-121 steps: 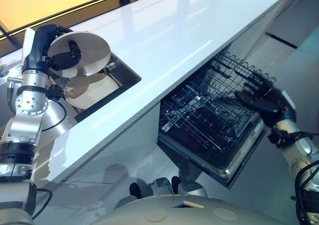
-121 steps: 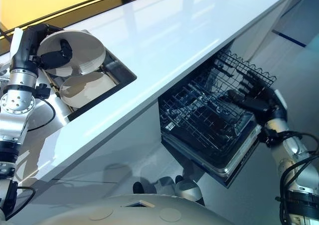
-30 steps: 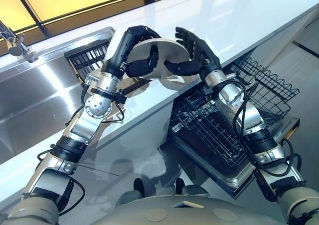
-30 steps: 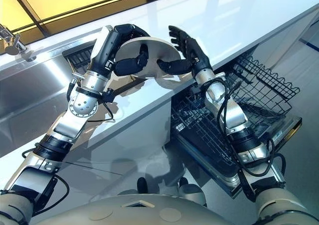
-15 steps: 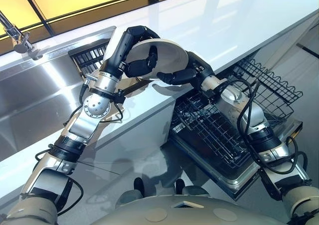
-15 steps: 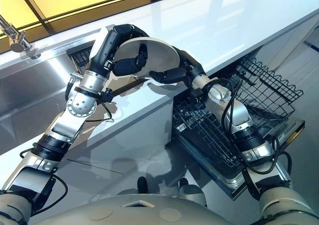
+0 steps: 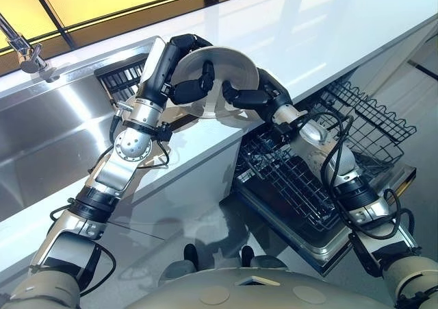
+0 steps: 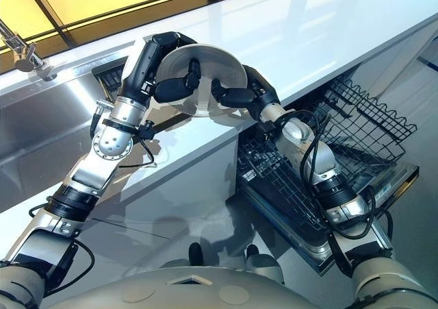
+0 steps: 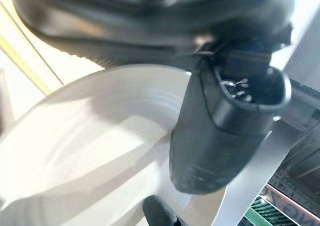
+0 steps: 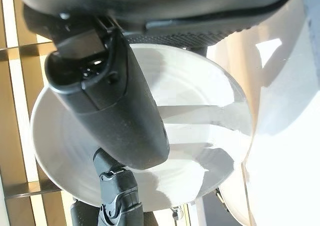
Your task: Pick up plates and place into dishwasher.
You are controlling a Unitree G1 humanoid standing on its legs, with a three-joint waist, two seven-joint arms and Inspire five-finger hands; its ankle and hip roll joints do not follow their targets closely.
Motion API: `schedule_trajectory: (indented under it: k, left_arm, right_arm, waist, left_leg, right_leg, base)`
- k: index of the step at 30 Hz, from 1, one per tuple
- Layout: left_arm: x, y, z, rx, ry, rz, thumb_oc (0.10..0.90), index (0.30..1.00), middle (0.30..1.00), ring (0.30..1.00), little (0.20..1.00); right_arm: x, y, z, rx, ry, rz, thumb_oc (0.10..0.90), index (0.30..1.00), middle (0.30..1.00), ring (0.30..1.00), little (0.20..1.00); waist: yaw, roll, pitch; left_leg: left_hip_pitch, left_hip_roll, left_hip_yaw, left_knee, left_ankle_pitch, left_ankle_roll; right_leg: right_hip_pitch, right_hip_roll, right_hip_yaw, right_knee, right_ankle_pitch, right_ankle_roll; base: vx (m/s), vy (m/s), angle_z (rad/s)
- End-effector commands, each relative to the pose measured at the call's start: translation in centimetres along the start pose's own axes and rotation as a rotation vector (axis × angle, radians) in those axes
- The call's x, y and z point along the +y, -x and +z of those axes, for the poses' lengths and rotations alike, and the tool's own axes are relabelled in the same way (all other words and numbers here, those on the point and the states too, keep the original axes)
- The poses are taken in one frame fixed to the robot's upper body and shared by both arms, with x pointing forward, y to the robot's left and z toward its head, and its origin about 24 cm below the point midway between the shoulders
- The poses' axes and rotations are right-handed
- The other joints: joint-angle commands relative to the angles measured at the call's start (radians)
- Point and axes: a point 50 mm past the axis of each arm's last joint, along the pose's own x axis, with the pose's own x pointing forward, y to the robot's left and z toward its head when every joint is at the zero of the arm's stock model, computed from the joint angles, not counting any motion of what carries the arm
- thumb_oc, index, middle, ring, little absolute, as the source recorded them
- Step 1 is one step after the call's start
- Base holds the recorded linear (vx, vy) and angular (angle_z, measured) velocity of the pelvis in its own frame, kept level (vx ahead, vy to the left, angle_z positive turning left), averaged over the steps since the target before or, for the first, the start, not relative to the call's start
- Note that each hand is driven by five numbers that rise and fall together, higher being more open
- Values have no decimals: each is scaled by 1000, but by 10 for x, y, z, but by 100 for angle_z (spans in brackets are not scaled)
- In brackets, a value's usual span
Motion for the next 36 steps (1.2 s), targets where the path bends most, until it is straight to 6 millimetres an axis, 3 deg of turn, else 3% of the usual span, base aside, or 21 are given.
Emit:
schedule_trajectory:
  k: [1, 3, 4, 5, 11, 17, 24, 26, 27, 29, 32, 34, 36]
  left_arm:
    - [-7, -13, -7, 53, 194, -8, 342, 507, 507, 507, 442]
    - [-12, -8, -17, 121, 286, -22, 531, 669, 669, 669, 631]
    - [-13, -6, -22, 147, 346, -16, 729, 839, 839, 839, 829]
    - [-15, -3, -26, 167, 402, -12, 800, 900, 900, 900, 900]
    - [-8, 4, -35, 211, 650, 77, 800, 900, 900, 900, 900]
    - [25, 7, -36, 194, 579, 207, 800, 900, 900, 900, 900]
    - [63, 25, -47, 239, 505, 367, 800, 900, 900, 900, 900]
    - [83, 32, -51, 258, 517, 454, 800, 900, 900, 900, 900]
    - [84, 33, -51, 258, 517, 462, 800, 900, 900, 900, 900]
    - [104, 38, -54, 252, 507, 539, 800, 900, 900, 900, 900]
    - [121, 39, -52, 241, 479, 591, 800, 900, 900, 900, 900]
    - [134, 42, -48, 229, 456, 631, 800, 900, 900, 900, 900]
    - [137, 41, -45, 229, 435, 642, 800, 900, 900, 900, 900]
  right_arm:
    - [33, -7, 85, -481, -181, 166, 100, 300, 300, 300, 200]
    - [31, -7, 88, -498, -184, 144, 100, 300, 300, 300, 200]
    - [29, -6, 90, -507, -190, 134, 100, 300, 300, 300, 200]
    - [27, -5, 92, -521, -196, 117, 100, 300, 300, 300, 200]
    - [6, 5, 109, -636, -140, -35, 100, 300, 300, 300, 200]
    - [-35, 34, 133, -772, 181, -363, 100, 300, 300, 300, 200]
    - [-93, 86, 134, -762, 515, -784, 100, 300, 300, 300, 200]
    - [-122, 113, 127, -663, 705, -999, 100, 300, 300, 300, 200]
    - [-124, 116, 127, -658, 714, -1016, 100, 300, 300, 300, 200]
    - [-151, 140, 115, -507, 809, -1169, 100, 300, 300, 300, 200]
    - [-174, 160, 93, -309, 870, -1263, 100, 300, 300, 300, 200]
    - [-190, 180, 65, -124, 894, -1311, 100, 300, 300, 300, 200]
    - [-195, 186, 50, -33, 879, -1309, 100, 300, 300, 300, 200]
  waist:
    - [21, 4, -106]
    - [22, 6, -106]
    - [22, 7, -105]
    - [22, 9, -104]
    - [22, 13, -109]
    - [16, 15, -116]
    - [-2, 17, -116]
    - [-15, 19, -115]
    - [-16, 20, -115]
    - [-28, 24, -111]
    - [-37, 29, -105]
    - [-43, 35, -100]
    - [-43, 37, -96]
  left_leg:
    - [27, -49, 13, 2, -114, 24]
    - [27, -49, 12, 2, -114, 25]
    - [27, -49, 11, 2, -113, 25]
    - [28, -49, 10, 2, -113, 25]
    - [30, -48, 5, 2, -116, 26]
    - [32, -50, -7, 2, -122, 27]
    - [33, -51, -13, 2, -123, 26]
    - [32, -52, -13, 2, -123, 26]
    - [32, -52, -13, 2, -123, 26]
    - [32, -52, -13, 2, -124, 25]
    - [32, -52, -14, 2, -123, 23]
    - [31, -51, -14, 2, -121, 21]
    - [30, -50, -16, 2, -119, 21]
  right_leg:
    - [-45, 73, -56, 17, -8, 26]
    - [-46, 73, -56, 20, -11, 24]
    - [-45, 73, -56, 20, -11, 23]
    - [-45, 73, -56, 21, -12, 23]
    - [-44, 71, -55, 29, -19, 20]
    - [-43, 73, -46, 36, -28, 19]
    - [-44, 75, -33, 44, -38, 19]
    - [-47, 75, -25, 51, -43, 19]
    - [-48, 75, -25, 52, -43, 19]
    - [-51, 75, -21, 60, -49, 19]
    - [-54, 73, -20, 66, -51, 19]
    - [-56, 71, -18, 72, -55, 19]
    - [-57, 71, -19, 78, -58, 18]
  base:
    - [0, 0, 0]
    - [0, 0, 0]
    - [0, 0, 0]
    - [0, 0, 0]
    - [0, 0, 0]
    - [3, 1, 1]
    - [4, 1, 0]
    - [0, 0, 0]
    - [0, 0, 0]
    - [0, 0, 0]
    - [0, 0, 0]
    - [16, 1, 0]
    - [41, -16, 0]
